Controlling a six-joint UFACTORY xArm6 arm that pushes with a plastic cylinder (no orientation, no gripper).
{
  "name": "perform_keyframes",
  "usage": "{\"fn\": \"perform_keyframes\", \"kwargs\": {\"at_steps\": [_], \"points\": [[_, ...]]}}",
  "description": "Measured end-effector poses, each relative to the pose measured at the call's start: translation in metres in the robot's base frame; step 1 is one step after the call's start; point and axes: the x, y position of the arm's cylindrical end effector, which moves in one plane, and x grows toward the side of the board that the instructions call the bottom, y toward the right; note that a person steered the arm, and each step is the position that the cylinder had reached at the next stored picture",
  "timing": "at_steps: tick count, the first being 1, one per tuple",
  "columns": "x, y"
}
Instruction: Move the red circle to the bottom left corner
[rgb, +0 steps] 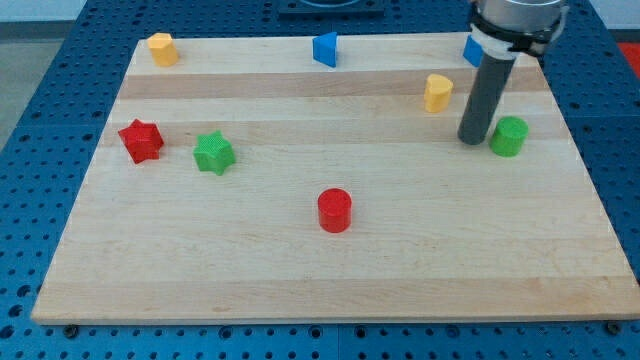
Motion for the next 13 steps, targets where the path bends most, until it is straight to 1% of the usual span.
{"fn": "perform_keyframes", "kwargs": {"at_steps": [1, 2, 3, 5, 6, 9, 11, 13], "points": [[0.000, -0.027], [0.015, -0.034], [0.044, -0.039], [0.085, -0.088], [0.099, -0.114], [0.105, -0.192], [0.131, -0.200], [0.147, -0.231]]}}
